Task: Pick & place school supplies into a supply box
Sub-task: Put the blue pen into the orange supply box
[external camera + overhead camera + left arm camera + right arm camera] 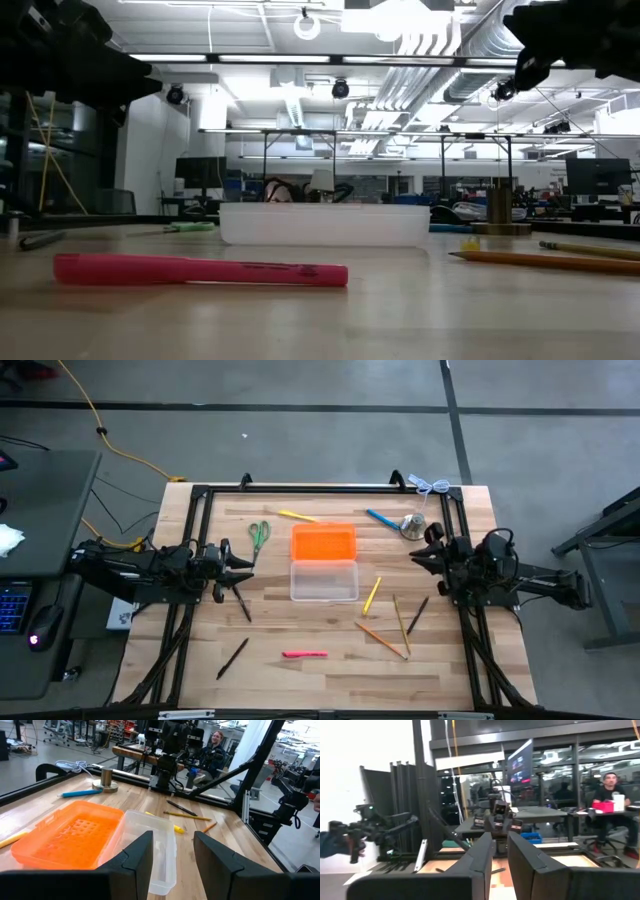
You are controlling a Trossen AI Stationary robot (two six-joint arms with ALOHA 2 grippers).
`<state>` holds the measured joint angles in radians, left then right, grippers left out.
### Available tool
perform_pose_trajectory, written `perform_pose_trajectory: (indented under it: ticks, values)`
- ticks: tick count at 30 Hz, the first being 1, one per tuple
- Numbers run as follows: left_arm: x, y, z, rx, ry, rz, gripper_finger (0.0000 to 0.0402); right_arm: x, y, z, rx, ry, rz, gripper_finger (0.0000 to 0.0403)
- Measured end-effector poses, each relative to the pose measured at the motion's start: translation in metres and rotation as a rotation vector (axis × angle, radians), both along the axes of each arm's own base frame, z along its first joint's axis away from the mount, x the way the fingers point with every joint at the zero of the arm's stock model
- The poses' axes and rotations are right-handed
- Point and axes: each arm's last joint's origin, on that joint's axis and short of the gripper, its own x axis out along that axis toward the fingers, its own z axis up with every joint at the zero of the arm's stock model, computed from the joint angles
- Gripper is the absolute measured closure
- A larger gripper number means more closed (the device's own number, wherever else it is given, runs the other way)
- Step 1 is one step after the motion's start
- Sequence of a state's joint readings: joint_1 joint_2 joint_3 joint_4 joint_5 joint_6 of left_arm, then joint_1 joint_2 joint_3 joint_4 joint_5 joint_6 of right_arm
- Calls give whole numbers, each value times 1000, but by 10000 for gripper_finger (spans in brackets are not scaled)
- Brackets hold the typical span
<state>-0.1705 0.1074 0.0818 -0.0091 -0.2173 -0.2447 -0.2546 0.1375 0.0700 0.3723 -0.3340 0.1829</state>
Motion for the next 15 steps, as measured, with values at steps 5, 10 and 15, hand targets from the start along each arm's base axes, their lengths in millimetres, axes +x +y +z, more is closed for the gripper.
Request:
perform_pose_trajectory:
  ticks: [5, 10, 15]
  values:
    - [0, 2, 2, -54, -26, 58, 229, 0, 0, 0, 0, 0, 0, 372]
    - [0, 2, 2, -158, -29, 77, 229, 0, 0, 0, 12, 2, 5, 372]
    - [0, 2, 1, -161, -28, 78, 229, 0, 0, 0, 84, 8, 26, 371]
